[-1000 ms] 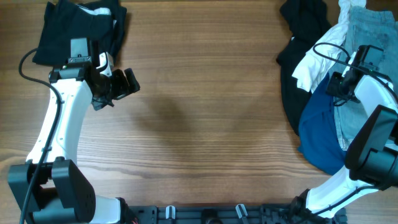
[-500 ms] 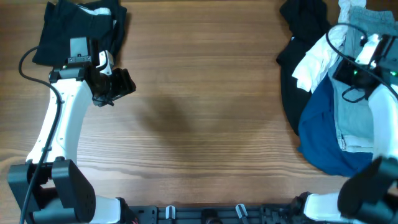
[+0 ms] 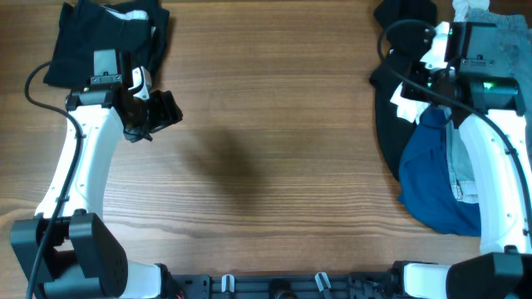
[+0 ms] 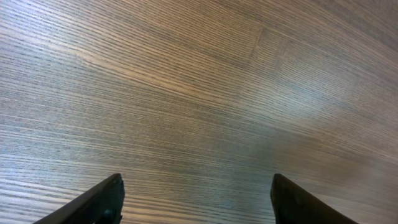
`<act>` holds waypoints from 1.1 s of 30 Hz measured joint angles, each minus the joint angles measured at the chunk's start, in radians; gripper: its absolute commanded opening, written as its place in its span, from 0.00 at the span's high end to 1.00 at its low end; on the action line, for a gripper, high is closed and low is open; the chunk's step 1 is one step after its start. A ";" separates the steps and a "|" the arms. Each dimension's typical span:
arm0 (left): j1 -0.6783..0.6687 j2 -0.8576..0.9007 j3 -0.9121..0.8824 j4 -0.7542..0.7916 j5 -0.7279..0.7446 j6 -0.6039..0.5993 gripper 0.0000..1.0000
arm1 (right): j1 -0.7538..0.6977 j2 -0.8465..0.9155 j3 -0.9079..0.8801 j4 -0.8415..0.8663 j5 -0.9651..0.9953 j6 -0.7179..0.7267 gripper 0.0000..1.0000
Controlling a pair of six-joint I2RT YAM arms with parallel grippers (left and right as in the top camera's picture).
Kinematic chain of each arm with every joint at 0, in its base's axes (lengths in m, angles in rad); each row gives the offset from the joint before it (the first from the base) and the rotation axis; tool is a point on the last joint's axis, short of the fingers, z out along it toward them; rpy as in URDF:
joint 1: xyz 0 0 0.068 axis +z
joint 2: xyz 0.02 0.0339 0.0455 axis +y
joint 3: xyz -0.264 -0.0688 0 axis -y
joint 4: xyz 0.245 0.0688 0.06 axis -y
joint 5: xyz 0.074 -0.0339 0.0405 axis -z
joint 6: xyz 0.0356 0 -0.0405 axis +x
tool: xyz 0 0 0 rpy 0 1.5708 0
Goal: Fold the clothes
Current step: 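Lower the right gripper onto the light blue denim shorts and grasp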
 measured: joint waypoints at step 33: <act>0.000 0.000 0.000 0.000 0.000 0.000 0.14 | -0.255 0.541 0.000 0.380 0.145 0.029 0.43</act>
